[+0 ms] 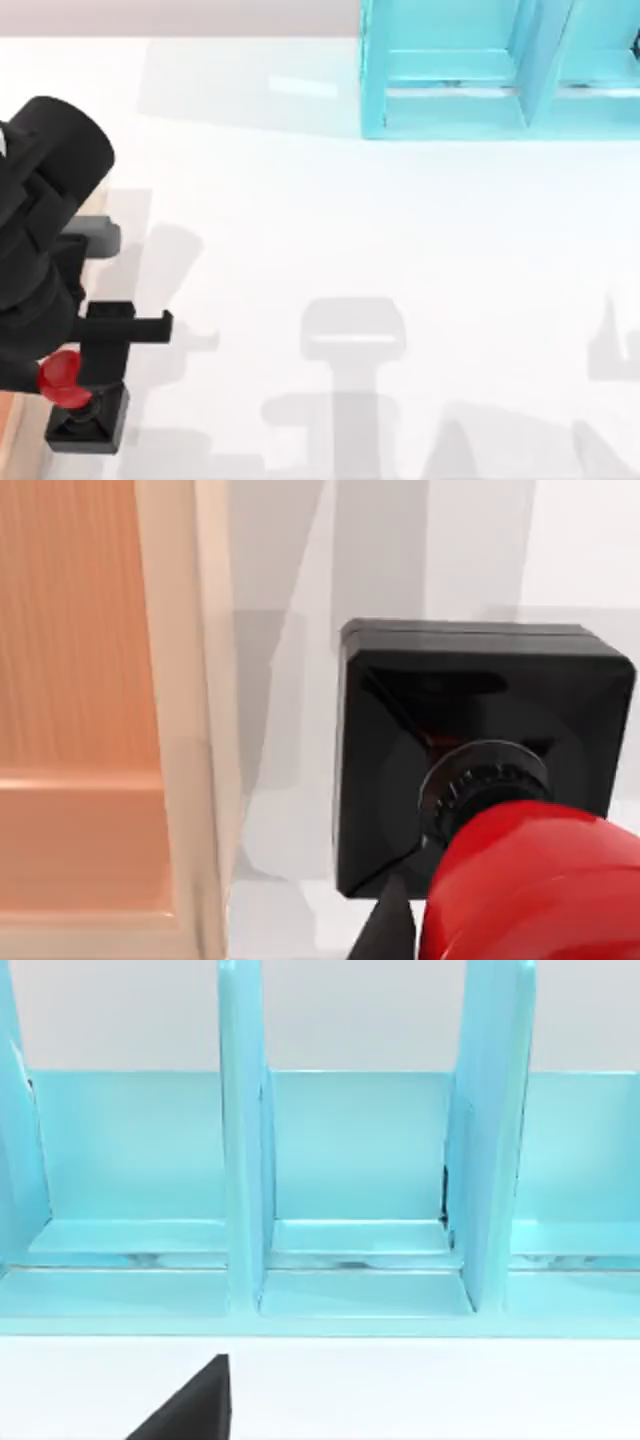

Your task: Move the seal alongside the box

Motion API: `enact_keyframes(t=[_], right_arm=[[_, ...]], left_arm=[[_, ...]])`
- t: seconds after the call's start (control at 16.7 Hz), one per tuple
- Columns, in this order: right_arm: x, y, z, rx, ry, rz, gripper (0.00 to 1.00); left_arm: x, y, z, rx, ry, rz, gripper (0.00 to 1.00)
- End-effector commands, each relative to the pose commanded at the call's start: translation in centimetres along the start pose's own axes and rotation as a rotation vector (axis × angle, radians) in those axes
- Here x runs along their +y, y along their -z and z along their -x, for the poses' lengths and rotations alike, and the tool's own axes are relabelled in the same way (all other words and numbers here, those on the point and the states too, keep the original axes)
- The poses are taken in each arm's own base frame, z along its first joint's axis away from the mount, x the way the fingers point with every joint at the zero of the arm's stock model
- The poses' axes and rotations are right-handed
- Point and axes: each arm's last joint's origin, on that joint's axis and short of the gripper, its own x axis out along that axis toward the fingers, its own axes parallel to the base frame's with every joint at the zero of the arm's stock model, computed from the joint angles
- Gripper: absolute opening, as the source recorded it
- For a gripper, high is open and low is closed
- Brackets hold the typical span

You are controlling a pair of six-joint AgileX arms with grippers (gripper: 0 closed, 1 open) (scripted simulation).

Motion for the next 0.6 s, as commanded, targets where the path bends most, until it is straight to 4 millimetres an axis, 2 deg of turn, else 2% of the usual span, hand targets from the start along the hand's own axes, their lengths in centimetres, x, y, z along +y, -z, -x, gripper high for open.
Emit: enact_keyframes(t=[0.24,0.6], right_arm=[[0.0,0.0,0.0,0.0,0.0,0.0,1.0],[0.0,0.0,0.0,0.0,0.0,0.0,1.0]], left_arm=[[0.0,0.0,0.0,0.0,0.0,0.0,0.98],[0.0,0.0,0.0,0.0,0.0,0.0,1.0]])
